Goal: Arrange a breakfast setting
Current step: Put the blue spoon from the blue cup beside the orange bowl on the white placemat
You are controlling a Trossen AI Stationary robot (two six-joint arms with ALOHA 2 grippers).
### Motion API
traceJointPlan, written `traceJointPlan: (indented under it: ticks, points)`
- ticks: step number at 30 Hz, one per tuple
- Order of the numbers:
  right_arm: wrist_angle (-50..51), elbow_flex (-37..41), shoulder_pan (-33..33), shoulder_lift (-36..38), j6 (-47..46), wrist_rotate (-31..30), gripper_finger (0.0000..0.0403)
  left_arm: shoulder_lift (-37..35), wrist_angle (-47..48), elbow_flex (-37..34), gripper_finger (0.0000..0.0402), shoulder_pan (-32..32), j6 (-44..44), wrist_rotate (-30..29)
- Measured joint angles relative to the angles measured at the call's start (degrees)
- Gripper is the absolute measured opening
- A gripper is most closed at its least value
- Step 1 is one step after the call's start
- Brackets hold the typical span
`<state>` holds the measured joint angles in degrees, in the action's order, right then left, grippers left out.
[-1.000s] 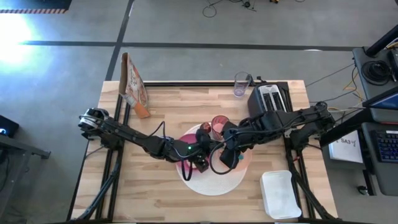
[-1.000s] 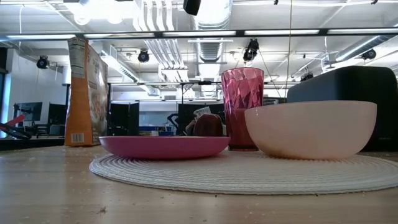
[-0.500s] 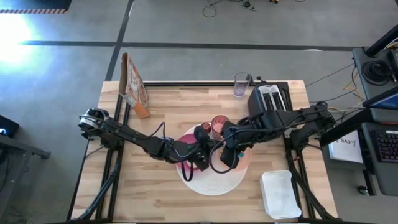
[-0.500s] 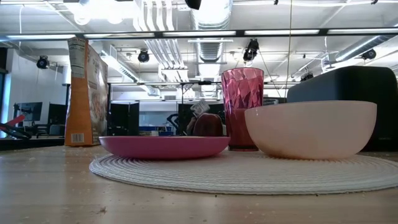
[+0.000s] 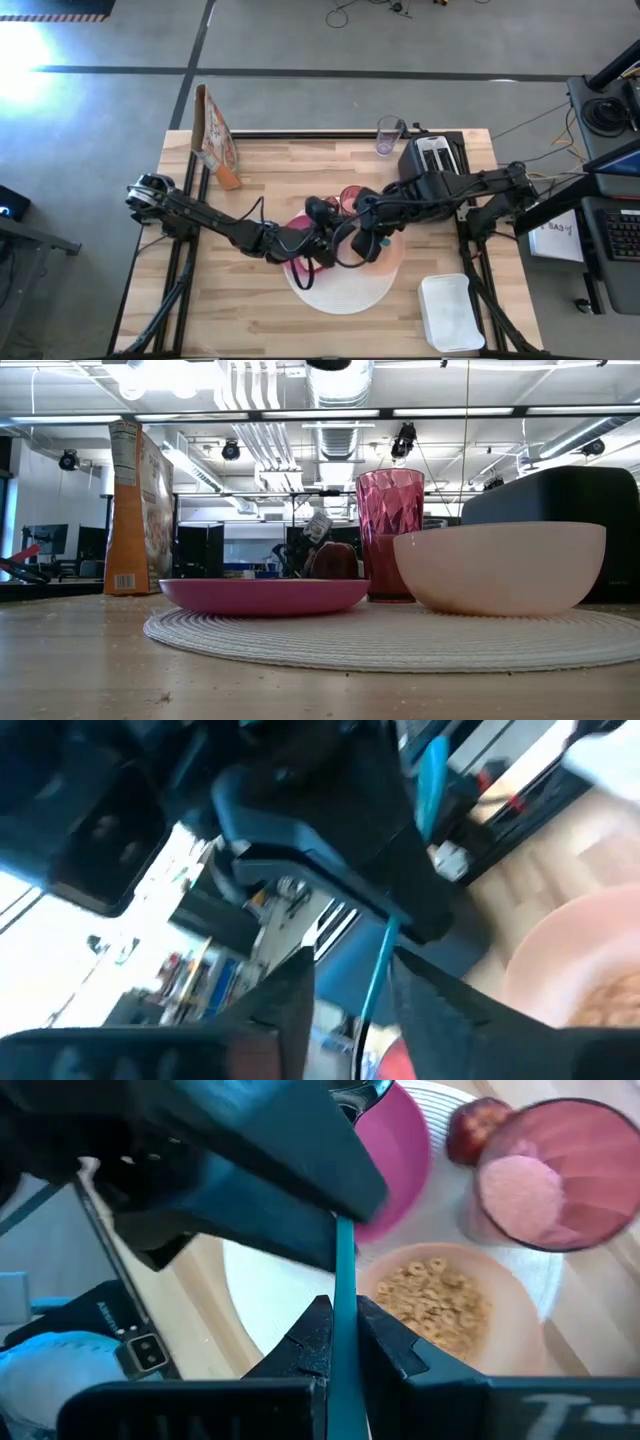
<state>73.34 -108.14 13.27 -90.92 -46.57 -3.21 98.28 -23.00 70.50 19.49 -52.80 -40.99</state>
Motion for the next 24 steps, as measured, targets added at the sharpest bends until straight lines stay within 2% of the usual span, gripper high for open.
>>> traceJointPlan:
  ticks: [5,9,13,16,19,24]
  points:
    - [3.2,0.0,-2.4,-0.1,0.0,-0.9,0.0018,-0.1,0.1,0.0,0.0154,0.4,-2.6,-6.4]
    - [7.0,0.0,-5.0,-0.1,0.7,-2.7,0.0018,-0.2,1.9,0.0,0.0173,0.9,-3.1,-6.6]
    - [11.9,0.0,-7.5,-0.1,1.0,-3.9,0.0018,-0.2,6.3,-0.1,0.0175,1.6,0.3,-7.4]
    - [16.4,0.0,-8.7,-0.1,1.2,-4.2,0.0018,-0.2,6.7,-0.4,0.0170,3.3,4.1,-13.7]
    - [16.2,0.7,-9.2,0.6,1.2,-4.8,0.0018,-0.3,6.7,-0.5,0.0164,6.1,6.5,-21.1]
    - [16.7,3.3,-9.9,1.6,1.2,-6.4,0.0018,-0.3,7.1,-0.8,0.0158,10.3,9.0,-26.8]
